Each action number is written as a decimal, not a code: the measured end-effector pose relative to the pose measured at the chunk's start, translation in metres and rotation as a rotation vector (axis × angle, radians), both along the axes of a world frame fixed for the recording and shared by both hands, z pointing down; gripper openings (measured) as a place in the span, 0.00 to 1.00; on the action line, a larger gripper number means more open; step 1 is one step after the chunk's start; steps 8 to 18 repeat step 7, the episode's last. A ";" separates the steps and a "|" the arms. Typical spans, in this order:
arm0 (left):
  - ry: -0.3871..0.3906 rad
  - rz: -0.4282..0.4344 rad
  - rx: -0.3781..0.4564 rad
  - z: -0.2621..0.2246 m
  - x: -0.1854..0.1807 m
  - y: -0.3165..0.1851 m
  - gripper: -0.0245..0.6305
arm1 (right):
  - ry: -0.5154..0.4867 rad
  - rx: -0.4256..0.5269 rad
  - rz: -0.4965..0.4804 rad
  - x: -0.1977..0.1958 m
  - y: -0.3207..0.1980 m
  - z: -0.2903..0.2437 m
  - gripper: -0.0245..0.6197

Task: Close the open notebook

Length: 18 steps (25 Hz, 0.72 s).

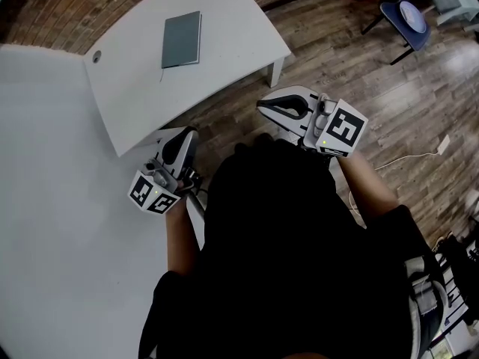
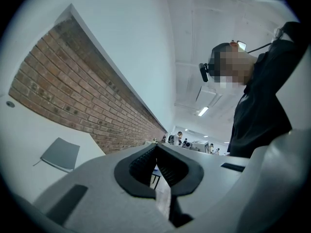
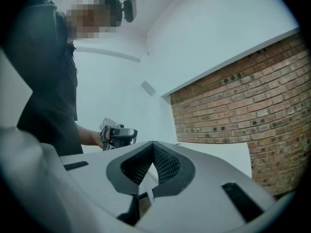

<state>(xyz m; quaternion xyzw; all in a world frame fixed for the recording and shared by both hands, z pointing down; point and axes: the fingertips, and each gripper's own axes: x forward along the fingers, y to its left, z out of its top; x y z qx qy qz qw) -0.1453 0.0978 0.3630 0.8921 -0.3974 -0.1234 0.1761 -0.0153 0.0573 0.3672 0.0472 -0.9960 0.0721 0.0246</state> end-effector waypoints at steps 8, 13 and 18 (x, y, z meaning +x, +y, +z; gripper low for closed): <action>0.022 0.015 -0.018 0.005 0.009 -0.005 0.06 | -0.007 -0.006 0.007 0.008 -0.006 0.003 0.04; 0.022 0.015 -0.018 0.005 0.009 -0.005 0.06 | -0.007 -0.006 0.007 0.008 -0.006 0.003 0.04; 0.022 0.015 -0.018 0.005 0.009 -0.005 0.06 | -0.007 -0.006 0.007 0.008 -0.006 0.003 0.04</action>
